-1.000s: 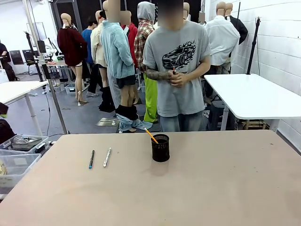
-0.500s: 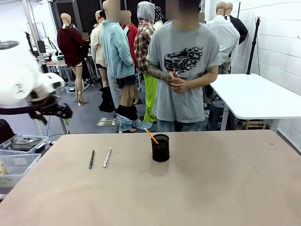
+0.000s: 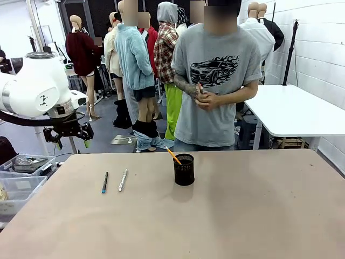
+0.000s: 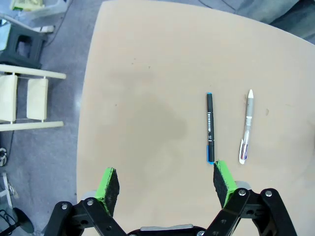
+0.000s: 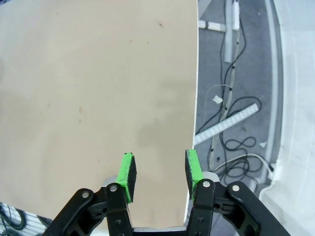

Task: Place the pens into the pen holder.
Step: Pick up a writing instrument from the table and place it into the Pen holder.

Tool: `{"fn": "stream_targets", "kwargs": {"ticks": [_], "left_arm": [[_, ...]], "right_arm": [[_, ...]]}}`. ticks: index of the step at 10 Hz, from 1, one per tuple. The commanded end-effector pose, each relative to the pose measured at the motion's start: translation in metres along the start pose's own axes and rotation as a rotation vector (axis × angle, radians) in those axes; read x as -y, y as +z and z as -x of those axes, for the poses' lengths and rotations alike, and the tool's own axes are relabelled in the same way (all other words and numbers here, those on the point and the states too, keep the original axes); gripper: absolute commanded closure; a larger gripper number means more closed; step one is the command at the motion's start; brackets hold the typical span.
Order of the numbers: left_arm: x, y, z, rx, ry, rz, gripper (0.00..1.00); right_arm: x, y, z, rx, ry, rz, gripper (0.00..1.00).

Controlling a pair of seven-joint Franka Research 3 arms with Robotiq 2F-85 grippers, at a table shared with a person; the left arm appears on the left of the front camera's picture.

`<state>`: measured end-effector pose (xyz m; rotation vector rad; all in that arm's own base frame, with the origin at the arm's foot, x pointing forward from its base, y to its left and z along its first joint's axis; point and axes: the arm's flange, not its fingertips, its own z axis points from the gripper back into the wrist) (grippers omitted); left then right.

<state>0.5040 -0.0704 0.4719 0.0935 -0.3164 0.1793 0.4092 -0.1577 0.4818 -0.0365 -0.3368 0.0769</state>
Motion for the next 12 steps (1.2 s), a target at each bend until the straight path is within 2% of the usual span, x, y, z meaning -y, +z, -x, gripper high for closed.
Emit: {"fn": "stream_targets", "kwargs": {"ticks": [1,3,5,9,12], "left_arm": [[-0.01,-0.013,0.012,-0.046,0.031,0.06,0.0],[-0.001,-0.047,0.003,-0.147,0.042,0.119,0.0],[0.014,-0.073,-0.013,-0.187,-0.005,0.175,0.0],[0.062,-0.129,-0.017,-0.28,-0.05,0.143,0.0],[0.065,-0.149,-0.016,-0.302,-0.024,0.12,0.0]], "right_arm": [[0.0,0.0,0.0,-0.012,0.003,0.011,0.48],[0.0,0.0,0.0,-0.012,0.003,0.011,0.48],[0.0,0.0,0.0,-0.012,0.003,0.011,0.48],[0.0,0.0,0.0,-0.012,0.003,0.011,0.48],[0.0,0.0,0.0,-0.012,0.003,0.011,0.48]]}}
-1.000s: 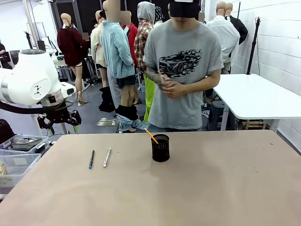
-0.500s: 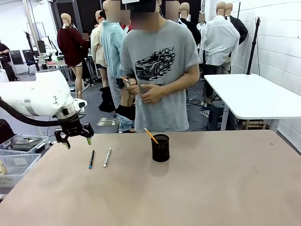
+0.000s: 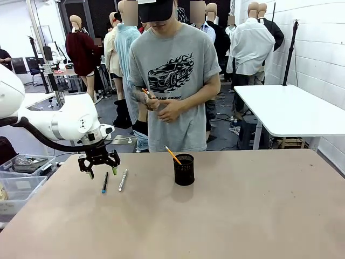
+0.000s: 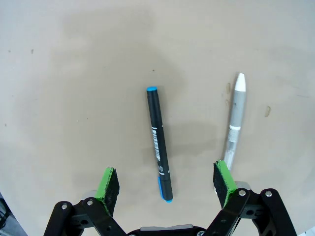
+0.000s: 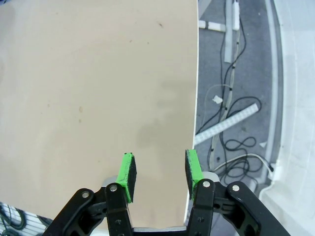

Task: Place the pens into the pen holder.
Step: Pick up a writing instrument from the table and place it into the Pen holder.

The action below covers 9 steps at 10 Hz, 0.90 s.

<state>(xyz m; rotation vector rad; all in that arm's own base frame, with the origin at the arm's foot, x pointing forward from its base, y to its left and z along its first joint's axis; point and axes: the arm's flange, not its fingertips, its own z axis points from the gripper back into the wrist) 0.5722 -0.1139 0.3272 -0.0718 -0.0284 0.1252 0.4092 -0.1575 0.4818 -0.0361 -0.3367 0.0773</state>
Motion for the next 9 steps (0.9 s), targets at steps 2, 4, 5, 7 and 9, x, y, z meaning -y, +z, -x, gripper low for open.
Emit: {"fn": "stream_targets", "kwargs": {"ticks": [2,4,5,7,9], "left_arm": [[0.001,-0.01,-0.002,-0.043,0.012,-0.032,0.0],[0.0,-0.02,-0.001,-0.065,0.018,-0.042,0.0],[0.0,-0.023,-0.001,-0.066,0.012,-0.036,0.04],[0.001,-0.028,-0.001,-0.074,0.009,-0.051,0.31],[0.001,-0.028,-0.001,-0.073,0.007,-0.056,0.71]], "right_arm": [[0.0,0.0,0.0,-0.012,0.003,0.012,0.48],[0.0,0.0,0.0,-0.012,0.003,0.012,0.48],[0.0,0.0,0.0,-0.012,0.003,0.012,0.48],[0.0,0.0,0.0,-0.012,0.003,0.012,0.48],[0.0,0.0,0.0,-0.012,0.003,0.012,0.48]]}}
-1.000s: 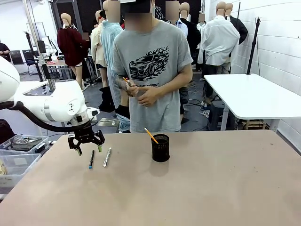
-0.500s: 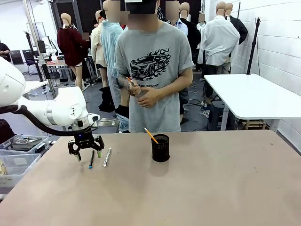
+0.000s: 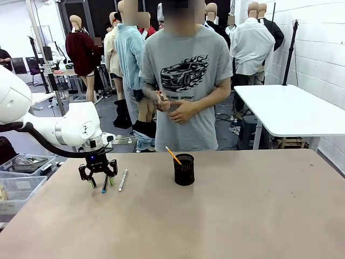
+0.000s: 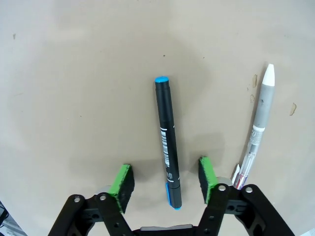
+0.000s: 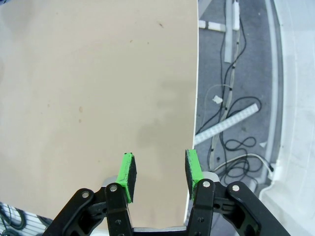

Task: Place the pens into the pen holder.
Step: Pick up a writing instrument from the table and place it into the Pen holder.

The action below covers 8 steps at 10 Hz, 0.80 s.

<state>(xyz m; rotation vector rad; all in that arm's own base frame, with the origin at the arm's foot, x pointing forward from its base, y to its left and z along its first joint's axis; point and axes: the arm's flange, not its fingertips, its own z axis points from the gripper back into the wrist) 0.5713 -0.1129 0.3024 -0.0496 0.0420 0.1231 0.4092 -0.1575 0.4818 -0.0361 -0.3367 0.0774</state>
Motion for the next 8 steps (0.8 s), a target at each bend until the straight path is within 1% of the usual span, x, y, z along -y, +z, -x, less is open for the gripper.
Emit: {"fn": "stream_targets", "kwargs": {"ticks": [1,2,4,8], "left_arm": [[0.004,-0.003,-0.003,-0.004,0.004,-0.027,0.91],[0.006,-0.002,-0.003,0.0,-0.003,-0.039,1.0],[0.013,-0.005,-0.001,-0.001,-0.022,-0.084,1.0],[0.015,-0.011,-0.005,-0.013,-0.022,-0.126,1.0]], "right_arm": [[0.0,0.0,0.0,-0.012,0.003,0.012,0.48],[0.0,0.0,0.0,-0.012,0.003,0.012,0.48],[0.0,0.0,0.0,-0.012,0.003,0.012,0.48],[0.0,0.0,0.0,-0.012,0.003,0.012,0.48]]}}
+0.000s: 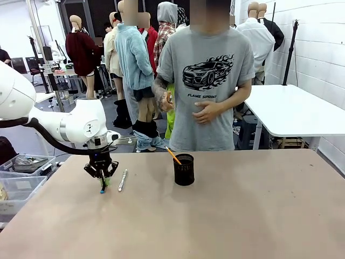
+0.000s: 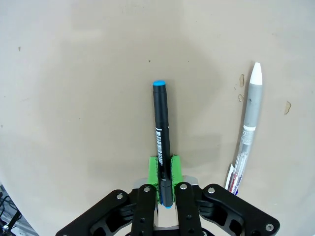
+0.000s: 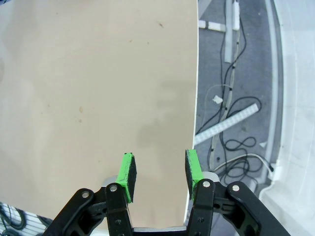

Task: Place the pens into the pen holder.
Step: Pick up a writing instrument from the table and place it into the Pen holder.

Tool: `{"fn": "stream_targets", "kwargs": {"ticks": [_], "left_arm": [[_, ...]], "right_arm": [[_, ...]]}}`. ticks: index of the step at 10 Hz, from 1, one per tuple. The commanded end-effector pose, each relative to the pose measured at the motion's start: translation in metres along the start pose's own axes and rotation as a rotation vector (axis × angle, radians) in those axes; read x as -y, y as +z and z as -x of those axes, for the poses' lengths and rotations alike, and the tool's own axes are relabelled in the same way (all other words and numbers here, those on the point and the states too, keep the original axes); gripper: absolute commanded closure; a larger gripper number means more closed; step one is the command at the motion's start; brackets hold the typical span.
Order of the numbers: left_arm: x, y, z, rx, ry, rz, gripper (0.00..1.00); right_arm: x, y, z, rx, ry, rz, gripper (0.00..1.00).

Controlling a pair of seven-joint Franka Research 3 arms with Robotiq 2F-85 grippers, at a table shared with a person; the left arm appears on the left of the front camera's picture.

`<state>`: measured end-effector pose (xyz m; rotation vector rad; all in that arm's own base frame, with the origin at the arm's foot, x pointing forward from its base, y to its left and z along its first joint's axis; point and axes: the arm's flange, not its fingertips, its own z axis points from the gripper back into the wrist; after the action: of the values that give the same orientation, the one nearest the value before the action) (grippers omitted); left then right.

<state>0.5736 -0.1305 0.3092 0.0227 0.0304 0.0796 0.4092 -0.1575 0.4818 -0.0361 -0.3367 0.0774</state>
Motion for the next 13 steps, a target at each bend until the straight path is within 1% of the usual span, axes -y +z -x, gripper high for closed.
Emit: {"fn": "stream_targets", "kwargs": {"ticks": [1,2,3,4,5,6,7,9,10,11,12,13], "left_arm": [[-0.006,-0.013,-0.001,-0.043,-0.004,-0.053,1.0],[-0.012,0.001,0.006,-0.008,-0.047,-0.033,1.0],[-0.024,0.024,0.015,0.056,-0.09,0.002,1.0],[-0.036,0.042,0.023,0.107,-0.165,0.049,1.0],[-0.047,0.052,0.025,0.137,-0.29,0.114,1.0],[-0.052,0.053,0.024,0.147,-0.322,0.13,1.0],[-0.054,0.055,0.024,0.157,-0.384,0.163,1.0],[-0.047,0.057,0.028,0.28,-0.624,0.275,1.0],[-0.041,0.06,0.033,0.317,-0.768,0.35,1.0],[-0.039,0.064,0.038,0.343,-0.873,0.426,1.0],[-0.04,0.069,0.043,0.399,-0.961,0.476,1.0],[-0.043,0.071,0.047,0.427,-1.028,0.541,1.0]], "right_arm": [[0.0,0.0,0.0,-0.012,0.003,0.012,0.48],[0.0,0.0,0.0,-0.012,0.003,0.012,0.48],[0.0,0.0,0.0,-0.012,0.003,0.012,0.48],[0.0,0.0,0.0,-0.012,0.003,0.012,0.48],[0.0,0.0,0.0,-0.012,0.003,0.012,0.48],[0.0,0.0,0.0,-0.012,0.003,0.012,0.48],[0.0,0.0,0.0,-0.012,0.003,0.012,0.48],[0.0,0.0,0.0,-0.012,0.003,0.012,0.48],[0.0,0.0,0.0,-0.012,0.003,0.012,0.48],[0.0,0.0,0.0,-0.012,0.003,0.012,0.48],[0.0,0.0,0.0,-0.012,0.003,0.012,0.48],[0.0,0.0,0.0,-0.012,0.003,0.012,0.48]]}}
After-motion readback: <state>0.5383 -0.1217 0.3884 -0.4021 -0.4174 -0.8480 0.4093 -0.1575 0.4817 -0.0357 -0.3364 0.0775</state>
